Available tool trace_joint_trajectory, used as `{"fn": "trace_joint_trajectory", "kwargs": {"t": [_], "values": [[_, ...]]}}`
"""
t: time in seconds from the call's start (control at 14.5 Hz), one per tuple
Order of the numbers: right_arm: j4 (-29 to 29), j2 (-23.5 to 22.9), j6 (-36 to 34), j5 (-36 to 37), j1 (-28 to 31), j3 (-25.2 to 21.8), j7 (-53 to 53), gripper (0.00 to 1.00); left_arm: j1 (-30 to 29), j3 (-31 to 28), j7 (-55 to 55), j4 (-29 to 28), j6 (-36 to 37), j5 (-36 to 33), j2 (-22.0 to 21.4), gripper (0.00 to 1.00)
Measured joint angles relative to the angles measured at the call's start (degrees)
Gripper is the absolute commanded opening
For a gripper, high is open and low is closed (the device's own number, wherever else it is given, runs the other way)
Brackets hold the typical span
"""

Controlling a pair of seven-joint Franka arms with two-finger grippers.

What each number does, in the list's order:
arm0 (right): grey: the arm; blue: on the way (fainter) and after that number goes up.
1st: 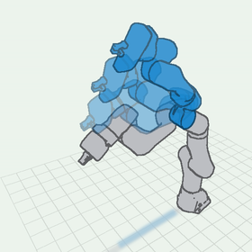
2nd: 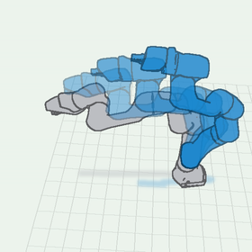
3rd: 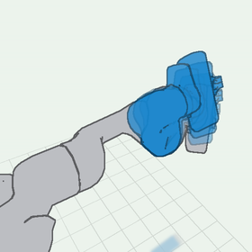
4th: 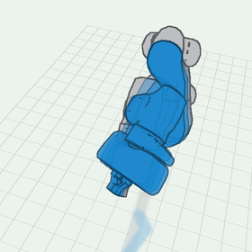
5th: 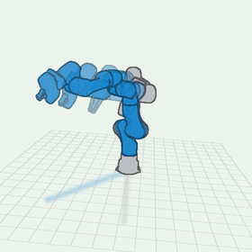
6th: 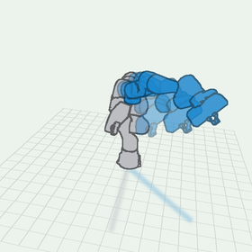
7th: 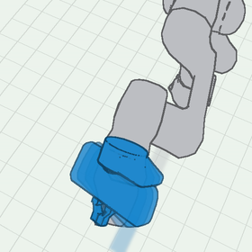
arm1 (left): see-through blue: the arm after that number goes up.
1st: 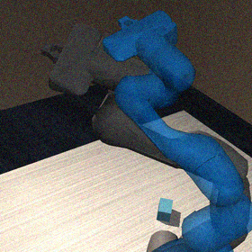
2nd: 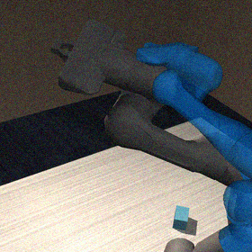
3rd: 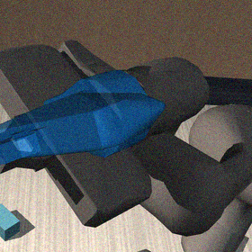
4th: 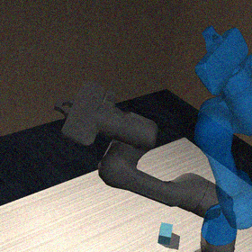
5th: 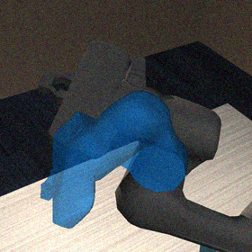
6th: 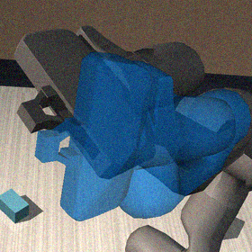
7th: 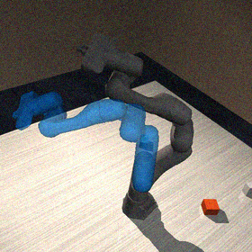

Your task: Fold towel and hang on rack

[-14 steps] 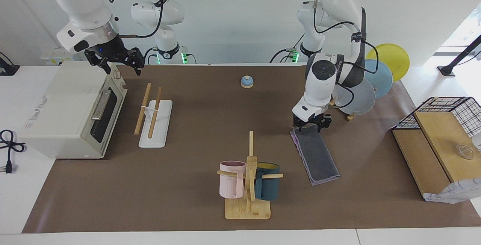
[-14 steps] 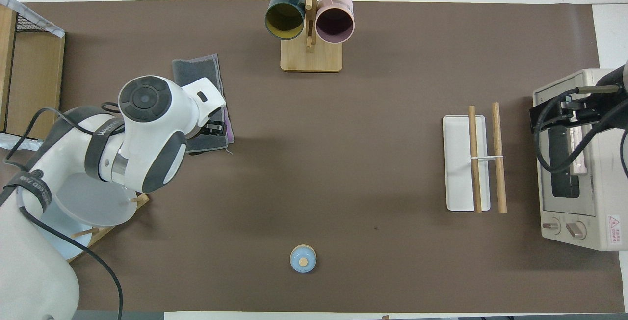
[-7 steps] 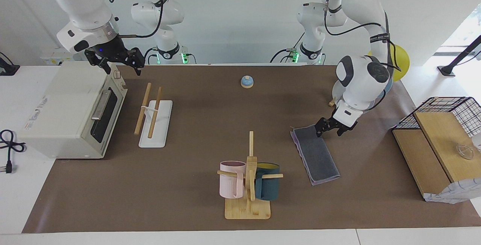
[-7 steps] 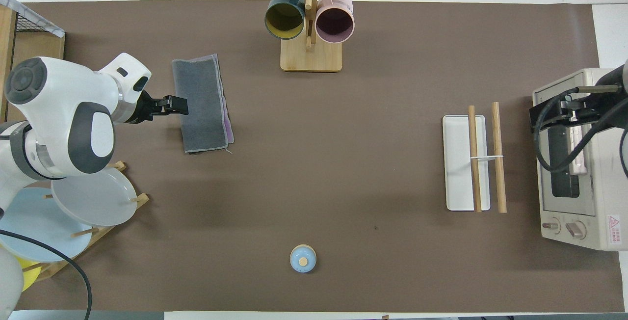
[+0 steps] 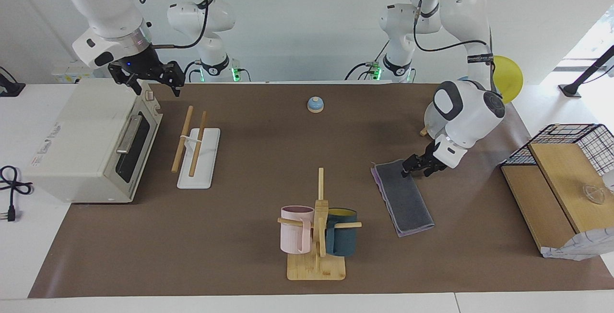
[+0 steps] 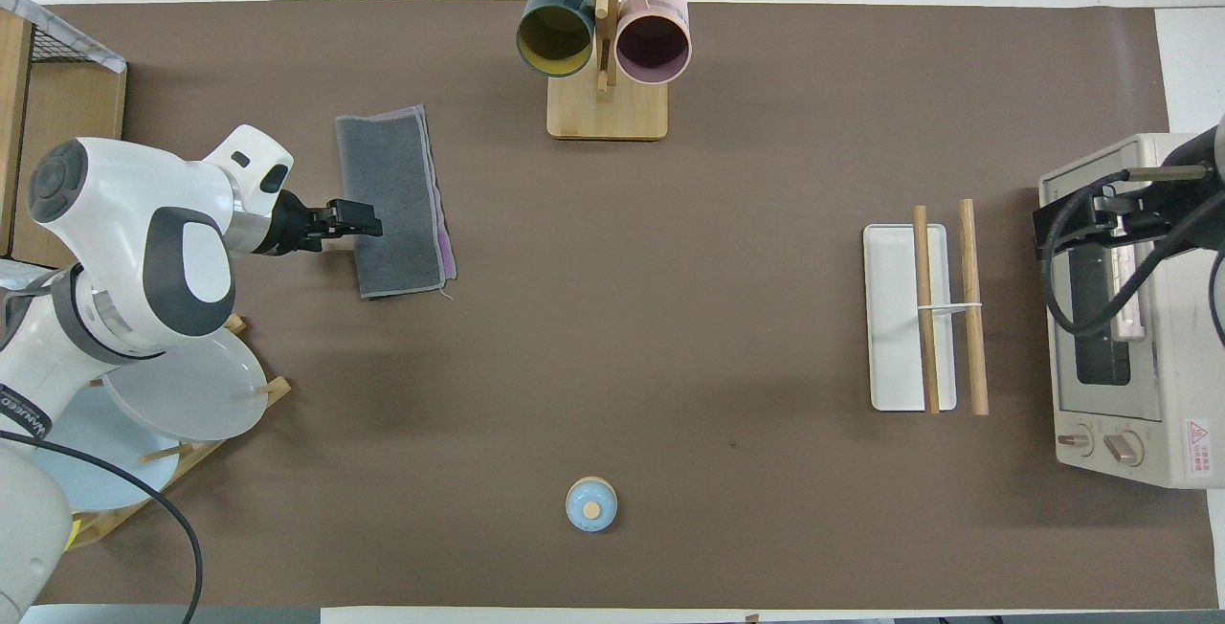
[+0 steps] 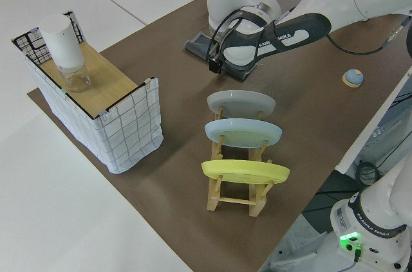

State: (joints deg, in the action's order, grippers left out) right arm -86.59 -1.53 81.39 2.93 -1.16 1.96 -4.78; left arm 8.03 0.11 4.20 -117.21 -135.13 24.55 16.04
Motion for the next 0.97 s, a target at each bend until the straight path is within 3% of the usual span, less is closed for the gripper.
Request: {"fn": "trace_joint_trajectory", "kwargs": {"t": [0.41, 0.76, 0.97], "values": [[-0.46, 0.07, 0.72, -4.23, -0.11, 0.56, 0.00, 1.00, 0.65, 0.24, 0.00, 0.00, -0.57, 0.20, 1.48, 0.82], [-10.35, 3.49, 8.13, -9.99, -0.11, 0.55, -1.57, 1.00, 0.78, 0.44, 0.01, -0.06, -0.52, 0.29, 1.48, 0.79], [-12.69, 5.02, 9.25, -11.56, -0.10, 0.54, -3.21, 1.00, 0.79, 0.44, 0.00, -0.10, -0.52, 0.29, 1.47, 0.69]]}}
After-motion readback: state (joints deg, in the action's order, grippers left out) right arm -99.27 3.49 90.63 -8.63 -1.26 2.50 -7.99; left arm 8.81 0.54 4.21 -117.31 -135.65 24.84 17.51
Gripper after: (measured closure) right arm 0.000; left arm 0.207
